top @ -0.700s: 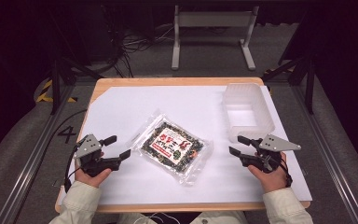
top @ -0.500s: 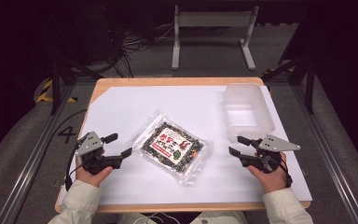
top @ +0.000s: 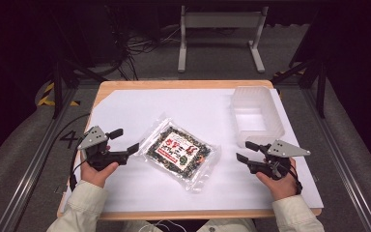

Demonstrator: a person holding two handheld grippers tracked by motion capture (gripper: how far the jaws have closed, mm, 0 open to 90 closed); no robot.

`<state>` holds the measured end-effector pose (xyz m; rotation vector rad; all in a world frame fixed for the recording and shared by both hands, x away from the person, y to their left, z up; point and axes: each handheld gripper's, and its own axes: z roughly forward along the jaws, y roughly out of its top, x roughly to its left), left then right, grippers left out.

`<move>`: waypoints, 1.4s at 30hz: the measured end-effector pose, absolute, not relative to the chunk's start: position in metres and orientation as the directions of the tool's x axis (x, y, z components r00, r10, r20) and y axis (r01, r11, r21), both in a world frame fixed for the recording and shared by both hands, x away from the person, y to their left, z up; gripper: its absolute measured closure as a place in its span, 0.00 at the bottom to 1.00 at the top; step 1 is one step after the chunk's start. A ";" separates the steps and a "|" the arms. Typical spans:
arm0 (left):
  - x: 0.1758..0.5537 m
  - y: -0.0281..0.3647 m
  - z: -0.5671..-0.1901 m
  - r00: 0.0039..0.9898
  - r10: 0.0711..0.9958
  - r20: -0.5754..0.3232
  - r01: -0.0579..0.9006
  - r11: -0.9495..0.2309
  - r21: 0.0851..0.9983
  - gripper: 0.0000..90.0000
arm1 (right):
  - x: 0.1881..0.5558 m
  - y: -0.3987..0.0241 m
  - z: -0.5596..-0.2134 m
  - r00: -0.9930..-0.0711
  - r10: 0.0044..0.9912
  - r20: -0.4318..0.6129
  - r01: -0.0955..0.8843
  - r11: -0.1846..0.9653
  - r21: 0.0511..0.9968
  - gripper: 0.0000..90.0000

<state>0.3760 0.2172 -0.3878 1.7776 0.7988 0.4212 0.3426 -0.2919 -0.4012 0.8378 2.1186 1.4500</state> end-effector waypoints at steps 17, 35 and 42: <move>0.408 0.216 -0.399 0.670 0.719 -0.182 0.386 -0.128 0.913 0.18 | 0.341 -0.293 -0.402 -0.720 0.693 -0.022 0.236 0.275 0.932 0.46; 0.428 0.211 -0.433 0.624 0.742 -0.247 0.513 -0.150 0.845 0.24 | 0.342 -0.291 -0.404 -0.723 0.691 -0.021 0.242 0.282 0.929 0.44; 0.432 0.208 -0.441 0.614 0.740 -0.274 0.573 -0.179 0.799 0.21 | 0.342 -0.291 -0.404 -0.724 0.690 -0.023 0.241 0.283 0.928 0.42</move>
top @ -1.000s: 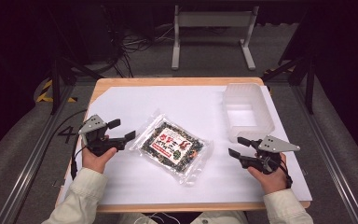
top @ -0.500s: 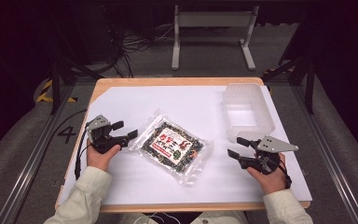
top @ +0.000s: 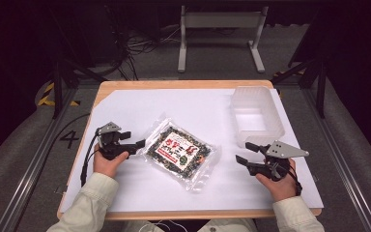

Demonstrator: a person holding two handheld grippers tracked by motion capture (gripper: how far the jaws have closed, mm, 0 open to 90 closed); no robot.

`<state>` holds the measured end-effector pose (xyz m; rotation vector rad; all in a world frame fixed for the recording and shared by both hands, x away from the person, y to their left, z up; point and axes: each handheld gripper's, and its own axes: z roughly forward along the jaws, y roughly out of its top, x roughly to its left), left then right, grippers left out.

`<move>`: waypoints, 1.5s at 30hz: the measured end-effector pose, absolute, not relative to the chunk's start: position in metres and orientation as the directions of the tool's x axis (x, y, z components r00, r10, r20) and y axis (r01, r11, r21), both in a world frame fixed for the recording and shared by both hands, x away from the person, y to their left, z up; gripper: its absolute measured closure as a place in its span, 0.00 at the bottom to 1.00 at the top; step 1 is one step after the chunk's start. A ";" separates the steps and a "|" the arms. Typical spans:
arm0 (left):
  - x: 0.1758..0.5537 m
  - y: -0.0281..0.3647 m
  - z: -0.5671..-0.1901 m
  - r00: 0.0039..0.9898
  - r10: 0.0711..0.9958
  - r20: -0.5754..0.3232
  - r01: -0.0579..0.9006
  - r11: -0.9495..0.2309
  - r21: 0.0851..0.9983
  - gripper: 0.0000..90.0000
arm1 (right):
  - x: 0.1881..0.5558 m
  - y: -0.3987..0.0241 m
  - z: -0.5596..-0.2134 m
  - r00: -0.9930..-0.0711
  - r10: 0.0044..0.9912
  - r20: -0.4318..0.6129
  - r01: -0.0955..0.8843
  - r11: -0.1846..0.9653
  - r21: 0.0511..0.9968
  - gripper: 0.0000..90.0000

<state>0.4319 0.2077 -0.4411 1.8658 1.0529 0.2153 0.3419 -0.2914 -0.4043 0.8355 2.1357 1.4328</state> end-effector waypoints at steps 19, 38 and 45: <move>0.433 0.197 -0.451 0.622 0.722 -0.303 0.657 -0.271 0.704 0.34 | 0.342 -0.290 -0.406 -0.728 0.685 -0.028 0.241 0.294 0.925 0.40; 0.430 0.195 -0.447 0.617 0.705 -0.349 0.701 -0.291 0.651 0.65 | 0.342 -0.288 -0.406 -0.732 0.680 -0.042 0.232 0.307 0.923 0.40; 0.427 0.193 -0.443 0.620 0.714 -0.326 0.698 -0.312 0.644 0.79 | 0.342 -0.287 -0.406 -0.733 0.679 -0.046 0.229 0.310 0.923 0.40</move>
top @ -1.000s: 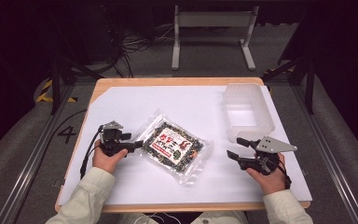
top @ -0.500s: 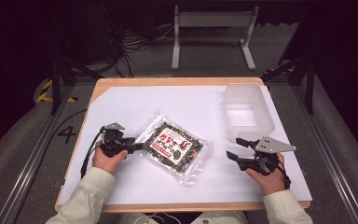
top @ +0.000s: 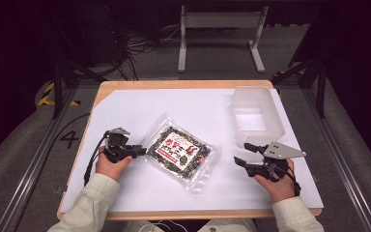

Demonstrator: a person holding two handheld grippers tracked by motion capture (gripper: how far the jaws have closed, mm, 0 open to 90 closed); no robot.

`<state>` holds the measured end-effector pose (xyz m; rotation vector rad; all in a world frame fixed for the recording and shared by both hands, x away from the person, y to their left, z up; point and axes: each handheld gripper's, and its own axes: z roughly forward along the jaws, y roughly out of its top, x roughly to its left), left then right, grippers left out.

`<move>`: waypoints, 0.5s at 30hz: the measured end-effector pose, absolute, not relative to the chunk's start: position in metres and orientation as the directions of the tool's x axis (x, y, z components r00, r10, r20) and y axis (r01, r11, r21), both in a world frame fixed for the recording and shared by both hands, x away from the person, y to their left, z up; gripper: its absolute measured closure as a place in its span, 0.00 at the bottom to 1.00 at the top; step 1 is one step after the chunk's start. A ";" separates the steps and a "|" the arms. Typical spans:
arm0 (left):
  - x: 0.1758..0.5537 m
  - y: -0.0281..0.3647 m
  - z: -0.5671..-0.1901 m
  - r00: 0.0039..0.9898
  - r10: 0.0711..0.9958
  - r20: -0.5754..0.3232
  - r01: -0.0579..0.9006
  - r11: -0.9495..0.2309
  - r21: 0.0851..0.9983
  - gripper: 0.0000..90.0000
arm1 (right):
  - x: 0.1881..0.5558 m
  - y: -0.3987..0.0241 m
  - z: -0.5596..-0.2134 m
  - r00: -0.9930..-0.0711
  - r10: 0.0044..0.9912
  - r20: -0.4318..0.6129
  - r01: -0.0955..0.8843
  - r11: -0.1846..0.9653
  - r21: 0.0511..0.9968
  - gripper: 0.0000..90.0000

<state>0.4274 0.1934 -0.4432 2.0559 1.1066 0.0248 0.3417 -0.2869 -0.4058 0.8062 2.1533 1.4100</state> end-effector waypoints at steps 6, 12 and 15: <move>0.427 0.192 -0.443 0.620 0.705 -0.344 0.709 -0.317 0.630 0.89 | 0.342 -0.287 -0.406 -0.734 0.677 -0.046 0.227 0.309 0.923 0.40; 0.426 0.193 -0.442 0.614 0.710 -0.345 0.710 -0.307 0.634 0.93 | 0.341 -0.287 -0.406 -0.734 0.678 -0.046 0.227 0.308 0.924 0.39; 0.426 0.194 -0.443 0.606 0.707 -0.364 0.718 -0.289 0.633 0.95 | 0.342 -0.287 -0.406 -0.735 0.677 -0.044 0.227 0.307 0.924 0.39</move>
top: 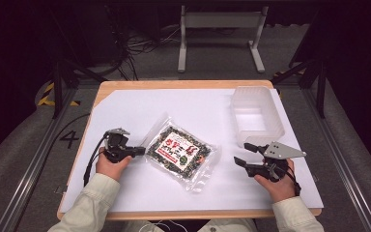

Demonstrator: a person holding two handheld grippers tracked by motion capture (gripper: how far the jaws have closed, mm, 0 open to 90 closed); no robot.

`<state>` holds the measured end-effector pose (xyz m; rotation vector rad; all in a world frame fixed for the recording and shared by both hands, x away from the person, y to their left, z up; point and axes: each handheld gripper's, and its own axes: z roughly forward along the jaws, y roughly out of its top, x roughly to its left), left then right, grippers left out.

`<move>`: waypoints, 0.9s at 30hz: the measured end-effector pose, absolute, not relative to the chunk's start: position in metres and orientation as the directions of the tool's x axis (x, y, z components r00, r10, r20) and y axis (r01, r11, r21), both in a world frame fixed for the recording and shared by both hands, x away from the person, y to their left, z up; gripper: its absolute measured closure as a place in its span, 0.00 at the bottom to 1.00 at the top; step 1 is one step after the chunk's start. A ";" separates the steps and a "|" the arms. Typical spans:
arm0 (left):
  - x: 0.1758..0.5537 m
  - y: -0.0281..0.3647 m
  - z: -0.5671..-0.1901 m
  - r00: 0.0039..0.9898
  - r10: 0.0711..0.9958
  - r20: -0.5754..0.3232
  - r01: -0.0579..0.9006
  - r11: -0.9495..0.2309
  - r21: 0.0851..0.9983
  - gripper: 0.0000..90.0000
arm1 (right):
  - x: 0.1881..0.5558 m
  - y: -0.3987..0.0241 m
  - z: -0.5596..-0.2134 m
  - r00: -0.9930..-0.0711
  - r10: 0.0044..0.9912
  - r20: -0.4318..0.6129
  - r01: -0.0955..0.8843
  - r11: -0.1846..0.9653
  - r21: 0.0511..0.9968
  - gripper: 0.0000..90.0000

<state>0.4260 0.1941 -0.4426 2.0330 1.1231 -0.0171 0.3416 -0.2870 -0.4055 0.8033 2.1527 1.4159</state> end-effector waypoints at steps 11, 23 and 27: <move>0.420 0.198 -0.427 0.622 0.698 -0.355 0.659 -0.222 0.718 0.99 | 0.342 -0.288 -0.405 -0.731 0.681 -0.042 0.229 0.303 0.925 0.39; 0.396 0.190 -0.378 0.713 0.623 -0.321 0.531 -0.180 0.828 0.99 | 0.341 -0.288 -0.404 -0.731 0.681 -0.045 0.225 0.302 0.926 0.39; 0.390 0.189 -0.363 0.744 0.597 -0.300 0.487 -0.177 0.855 0.99 | 0.341 -0.288 -0.403 -0.731 0.681 -0.045 0.223 0.300 0.928 0.39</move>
